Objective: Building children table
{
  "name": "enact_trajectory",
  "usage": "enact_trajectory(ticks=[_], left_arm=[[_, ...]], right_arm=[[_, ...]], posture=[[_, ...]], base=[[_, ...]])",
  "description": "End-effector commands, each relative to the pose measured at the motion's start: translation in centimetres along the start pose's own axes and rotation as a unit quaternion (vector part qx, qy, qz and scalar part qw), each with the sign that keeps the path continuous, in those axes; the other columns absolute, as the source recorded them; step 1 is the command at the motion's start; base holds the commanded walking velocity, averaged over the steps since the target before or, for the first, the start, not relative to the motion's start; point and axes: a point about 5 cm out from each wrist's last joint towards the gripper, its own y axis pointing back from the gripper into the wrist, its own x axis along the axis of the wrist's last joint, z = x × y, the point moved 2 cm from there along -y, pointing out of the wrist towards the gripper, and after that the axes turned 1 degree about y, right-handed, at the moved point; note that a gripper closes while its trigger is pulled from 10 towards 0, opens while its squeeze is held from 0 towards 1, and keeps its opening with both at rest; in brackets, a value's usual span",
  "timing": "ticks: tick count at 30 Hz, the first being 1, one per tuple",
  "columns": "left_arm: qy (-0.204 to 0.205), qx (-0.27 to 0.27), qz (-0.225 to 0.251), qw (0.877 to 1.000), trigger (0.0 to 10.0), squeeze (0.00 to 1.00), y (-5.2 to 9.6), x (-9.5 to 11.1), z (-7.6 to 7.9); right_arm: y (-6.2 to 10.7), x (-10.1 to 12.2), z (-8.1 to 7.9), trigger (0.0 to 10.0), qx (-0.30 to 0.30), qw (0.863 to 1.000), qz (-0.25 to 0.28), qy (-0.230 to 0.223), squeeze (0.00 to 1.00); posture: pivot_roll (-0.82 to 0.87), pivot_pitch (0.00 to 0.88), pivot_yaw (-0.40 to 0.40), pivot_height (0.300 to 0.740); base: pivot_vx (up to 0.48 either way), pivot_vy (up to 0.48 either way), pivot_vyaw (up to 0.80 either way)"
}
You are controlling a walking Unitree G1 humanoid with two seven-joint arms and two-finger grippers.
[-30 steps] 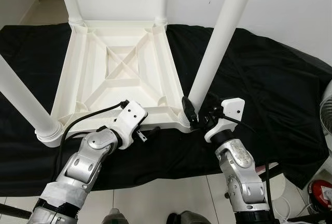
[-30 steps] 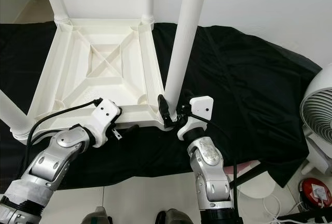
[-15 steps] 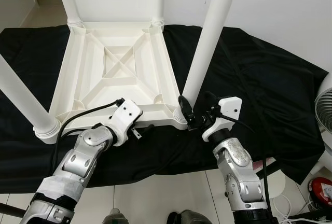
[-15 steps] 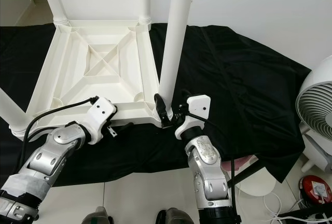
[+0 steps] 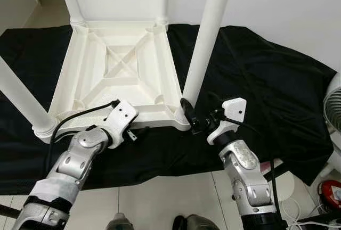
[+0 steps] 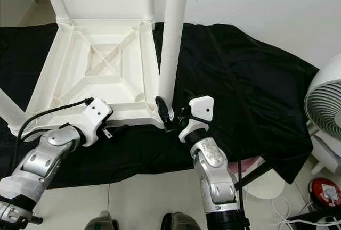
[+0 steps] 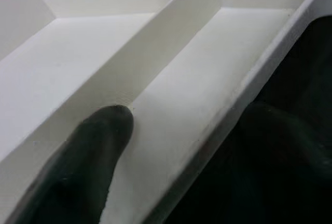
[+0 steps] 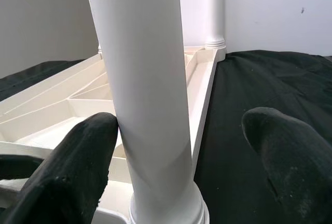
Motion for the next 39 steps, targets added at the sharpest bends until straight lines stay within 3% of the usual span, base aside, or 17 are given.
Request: enact_trajectory(ticks=[1,3,4,5,6,7,8,15,16,17,18,19,23,28,32,39], left_arm=[[0.028,0.103,-0.051,0.993,2.5,0.00,2.0,-2.5,-4.1],[0.029,0.107,-0.054,0.992,2.5,0.00,2.2,-2.7,-4.3],[0.029,0.110,-0.056,0.992,1.4,0.00,2.4,-2.9,-4.6],[0.029,0.110,-0.056,0.992,1.4,0.00,2.4,-2.9,-4.6],[0.027,0.112,-0.058,0.992,4.2,0.00,2.5,-3.0,-4.8],[0.027,0.112,-0.058,0.992,4.2,0.00,2.5,-3.0,-4.8],[0.029,0.114,-0.059,0.991,10.0,0.00,2.6,-3.0,-5.0],[0.015,0.126,-0.072,0.989,10.0,0.00,3.3,-3.4,-6.2],[0.015,0.133,-0.075,0.988,4.7,0.00,3.6,-3.4,-6.5],[0.015,0.133,-0.075,0.988,4.7,0.00,3.6,-3.4,-6.5],[0.014,0.135,-0.077,0.988,4.0,0.00,3.7,-3.5,-6.7],[0.010,0.140,-0.076,0.987,10.0,0.00,3.6,-3.4,-6.8],[0.040,0.149,-0.044,0.987,10.0,0.00,3.2,-2.1,-6.9],[0.036,0.135,0.053,0.989,10.0,0.00,2.7,1.8,-5.5],[0.026,0.141,0.079,0.986,10.0,0.00,2.8,2.8,-5.4],[0.028,0.196,0.143,0.970,10.0,0.00,3.7,4.9,-6.9]], right_arm=[[0.3,0.2,1.6,10.0,-0.032,0.999,0.005,0.012,0.00],[0.3,0.2,1.6,10.0,-0.032,0.999,0.005,0.013,0.00],[0.2,0.1,1.6,10.0,-0.031,0.999,0.005,0.013,0.00],[0.2,0.1,1.6,10.0,-0.031,0.999,0.005,0.013,0.00],[0.2,0.1,1.6,10.0,-0.030,0.999,0.005,0.014,0.00],[0.2,0.1,1.6,10.0,-0.030,0.999,0.005,0.014,0.00],[0.1,0.1,1.6,10.0,-0.028,0.999,0.005,0.015,0.00],[0.0,0.0,1.6,10.0,-0.021,1.000,0.002,0.020,0.00],[0.0,-0.1,1.6,10.0,-0.021,1.000,0.001,0.020,0.00],[0.0,-0.1,1.6,10.0,-0.021,1.000,0.001,0.020,0.00],[0.0,-0.2,1.6,10.0,-0.020,1.000,0.000,0.020,0.00],[0.1,-0.3,1.5,10.0,-0.019,1.000,-0.001,0.019,0.00],[0.1,-0.5,1.3,10.0,-0.017,1.000,-0.004,0.017,0.00],[0.3,-0.6,0.9,10.0,-0.013,1.000,-0.005,0.014,0.00],[0.3,-0.7,1.0,10.0,-0.013,1.000,-0.006,0.015,0.00],[0.2,-0.6,0.9,10.0,-0.006,1.000,-0.004,0.016,0.00]], posture=[[0.07,0.051,-0.015,0.740],[0.07,0.053,-0.012,0.740],[0.07,0.057,-0.012,0.740],[0.07,0.057,-0.012,0.740],[0.07,0.057,-0.012,0.740],[0.07,0.057,-0.012,0.740],[0.07,0.061,-0.010,0.740],[0.08,0.066,-0.009,0.740],[0.08,0.066,-0.009,0.740],[0.08,0.066,-0.009,0.740],[0.08,0.066,-0.009,0.740],[0.08,0.066,-0.009,0.740],[0.08,0.066,-0.009,0.740],[0.08,0.066,-0.008,0.740],[0.08,0.066,-0.008,0.740],[0.08,0.052,-0.022,0.740]], base=[[0.000,0.000,0.00],[0.000,0.000,0.00],[0.000,0.000,0.00],[0.000,0.000,0.00],[0.000,0.000,0.00],[0.000,0.000,0.00],[0.000,0.000,0.00],[0.000,0.000,0.00],[0.000,0.000,0.00],[0.000,0.000,0.00],[0.000,0.000,0.00],[0.000,0.000,0.00],[0.000,0.000,0.00],[0.000,0.000,0.00],[0.000,0.000,0.00],[0.000,0.000,0.00]])
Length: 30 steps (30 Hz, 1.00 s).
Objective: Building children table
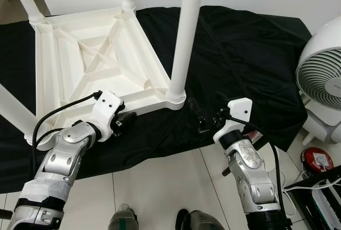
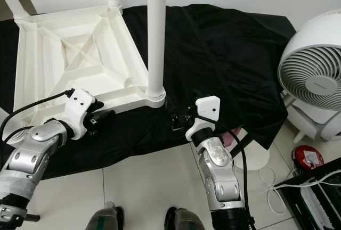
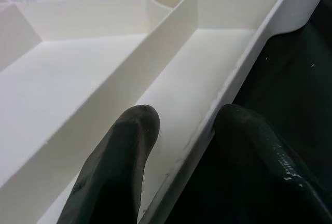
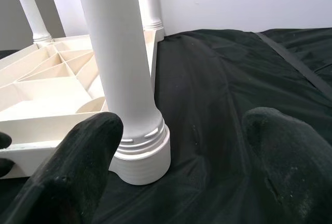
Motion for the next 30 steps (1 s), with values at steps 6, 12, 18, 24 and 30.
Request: enact_trajectory(ticks=[6,12,18,24,30], left_arm=[[-0.019,0.162,0.109,0.981,10.0,0.00,2.0,4.6,-5.1],[0.002,0.119,0.130,0.984,10.0,0.00,2.4,4.7,-3.9],[0.001,0.051,0.125,0.991,10.0,0.00,2.4,4.0,-1.6],[-0.009,0.044,0.108,0.993,10.0,0.00,2.7,2.6,-1.7],[-0.023,0.077,0.084,0.993,10.0,0.00,3.9,1.4,-4.2]], right_arm=[[-0.1,-0.1,-0.1,10.0,0.008,1.000,0.000,0.001,0.00],[0.1,-0.2,-0.3,10.0,0.010,1.000,-0.002,0.002,0.00],[0.2,-0.3,-0.1,10.0,0.012,1.000,-0.006,0.005,0.00],[0.3,-0.3,0.1,10.0,0.012,1.000,-0.006,0.007,0.00],[0.2,-0.2,0.0,10.0,0.019,1.000,-0.006,0.006,0.00]], posture=[[0.09,0.053,-0.029,0.740],[0.08,0.060,-0.036,0.740],[0.08,0.064,-0.041,0.740],[0.08,0.064,-0.046,0.740],[0.08,0.060,-0.051,0.740]], base=[[0.000,0.000,0.00],[0.000,0.000,0.00],[0.000,0.000,0.00],[0.000,0.000,0.00],[0.000,0.000,0.00]])
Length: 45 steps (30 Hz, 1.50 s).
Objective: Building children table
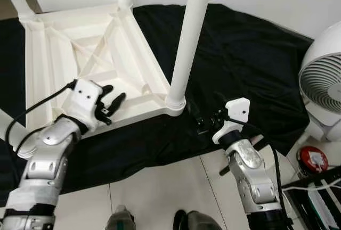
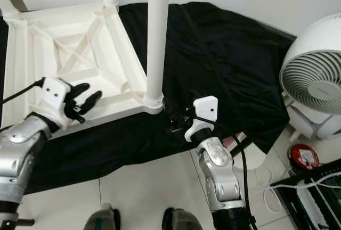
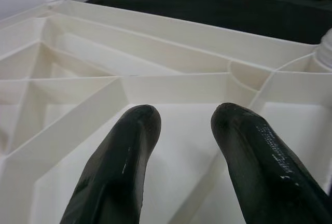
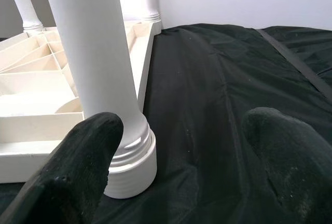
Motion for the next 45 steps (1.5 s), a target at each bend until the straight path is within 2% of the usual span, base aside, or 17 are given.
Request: enact_trajectory(ticks=[1,3,4,7,10,11,14,15,17,22,25,27,30,31,37,40,45], left_arm=[[-0.014,0.010,-0.014,1.000,10.0,0.00,0.6,-0.5,-1.2],[-0.014,0.010,-0.014,1.000,10.0,0.00,0.6,-0.5,-1.2],[-0.021,0.014,-0.018,1.000,10.0,0.00,0.9,-0.3,-2.1],[-0.020,0.014,-0.017,1.000,10.0,0.00,1.0,-0.1,-2.3],[0.005,-0.006,0.014,1.000,10.0,0.00,0.2,1.0,0.1],[0.005,-0.006,0.014,1.000,10.0,0.00,0.2,1.0,0.1],[0.036,-0.006,0.033,0.999,10.0,0.00,-1.0,1.5,3.4],[0.036,-0.006,0.033,0.999,10.0,0.00,-1.0,1.5,3.4],[0.060,0.009,0.050,0.997,10.0,0.00,-1.6,1.8,4.7],[0.060,0.025,0.055,0.996,10.0,0.00,-1.8,1.8,4.7],[0.067,0.081,0.072,0.992,10.0,0.00,-2.3,2.2,4.4],[0.067,0.081,0.072,0.992,10.0,0.00,-2.3,2.2,4.4],[0.085,0.123,0.091,0.984,10.0,0.00,-2.0,2.9,4.8],[0.102,0.131,0.088,0.982,10.0,0.00,-1.9,2.8,5.0],[0.116,0.174,0.055,0.976,10.0,0.00,-0.8,0.7,5.4],[0.137,0.171,0.054,0.974,10.0,0.00,-1.0,0.1,5.4],[0.112,0.178,0.062,0.976,10.0,0.00,-1.9,0.2,3.8]], right_arm=[[0.1,-0.2,0.0,10.0,0.003,1.000,-0.003,-0.005,0.00],[0.1,-0.2,0.0,10.0,0.003,1.000,-0.003,-0.005,0.00],[0.0,-0.3,-0.3,10.0,0.012,1.000,-0.004,-0.007,0.00],[0.0,-0.3,-0.4,10.0,0.014,1.000,-0.004,-0.007,0.00],[0.0,-0.5,-0.5,10.0,0.012,1.000,-0.006,-0.001,0.00],[0.0,-0.5,-0.5,10.0,0.012,1.000,-0.006,-0.001,0.00],[0.2,-0.7,-0.4,10.0,-0.001,1.000,-0.008,0.007,0.00],[0.2,-0.7,-0.4,10.0,-0.001,1.000,-0.008,0.007,0.00],[0.2,-0.6,-0.1,10.0,-0.011,1.000,-0.006,0.011,0.00],[0.3,-0.6,0.1,10.0,-0.018,1.000,-0.006,0.013,0.00],[0.4,-0.5,0.6,10.0,-0.037,0.999,0.000,0.016,0.00],[0.4,-0.5,0.6,10.0,-0.037,0.999,0.000,0.016,0.00],[0.8,-0.3,1.7,10.0,-0.078,0.996,0.006,0.041,0.00],[1.0,-0.2,2.2,10.0,-0.101,0.994,0.008,0.050,0.00],[1.6,-1.1,3.1,10.0,-0.154,0.987,-0.007,0.052,0.00],[1.5,-1.7,3.0,10.0,-0.144,0.988,-0.010,0.051,0.00],[0.1,-2.0,2.9,10.0,-0.095,0.993,0.000,0.067,0.00]], posture=[[0.09,0.061,-0.053,0.740],[0.09,0.061,-0.053,0.740],[0.09,0.060,-0.050,0.740],[0.09,0.060,-0.050,0.740],[0.09,0.061,-0.047,0.740],[0.09,0.061,-0.047,0.740],[0.09,0.061,-0.049,0.740],[0.09,0.061,-0.049,0.740],[0.08,0.059,-0.050,0.740],[0.07,0.056,-0.057,0.740],[0.04,0.045,-0.061,0.740],[0.04,0.045,-0.061,0.740],[0.04,0.037,-0.058,0.740],[0.04,0.037,-0.058,0.740],[0.05,0.024,-0.031,0.740],[0.06,0.024,-0.027,0.740],[0.06,0.016,-0.017,0.740]], base=[[0.000,0.000,0.00],[0.000,0.000,0.00],[0.000,0.000,0.00],[0.000,0.000,0.00],[0.000,0.000,0.00],[0.000,0.000,0.00],[0.000,0.000,0.00],[0.000,0.000,0.00],[0.000,0.000,0.00],[0.000,0.000,0.00],[0.000,0.000,0.00],[0.000,0.000,0.00],[0.000,0.000,0.00],[0.000,0.000,0.00],[0.000,0.000,0.00],[0.000,0.000,0.00],[0.000,0.000,0.00]])
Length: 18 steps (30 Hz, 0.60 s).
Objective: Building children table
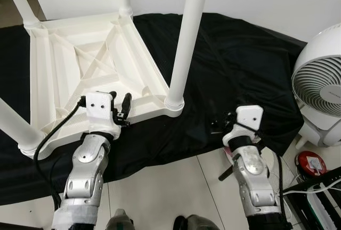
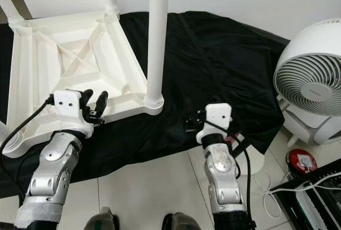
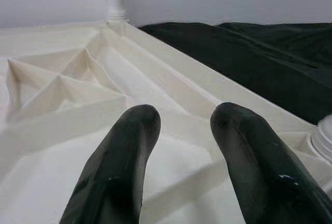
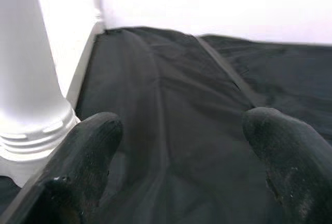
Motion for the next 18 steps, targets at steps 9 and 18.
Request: enact_trajectory(ticks=[9,18], left_arm=[[0.006,0.029,0.011,0.999,10.0,0.00,0.0,0.1,-0.9],[0.011,0.014,0.012,1.000,10.0,0.00,0.5,-0.3,0.4]], right_arm=[[0.0,0.1,1.1,10.0,-0.012,1.000,0.008,0.003,0.00],[0.3,-0.5,0.6,10.0,-0.031,0.999,0.000,-0.014,0.00]], posture=[[0.07,0.020,-0.039,0.740],[0.07,0.019,-0.049,0.740]], base=[[0.000,0.000,0.00],[0.000,0.000,0.00]])
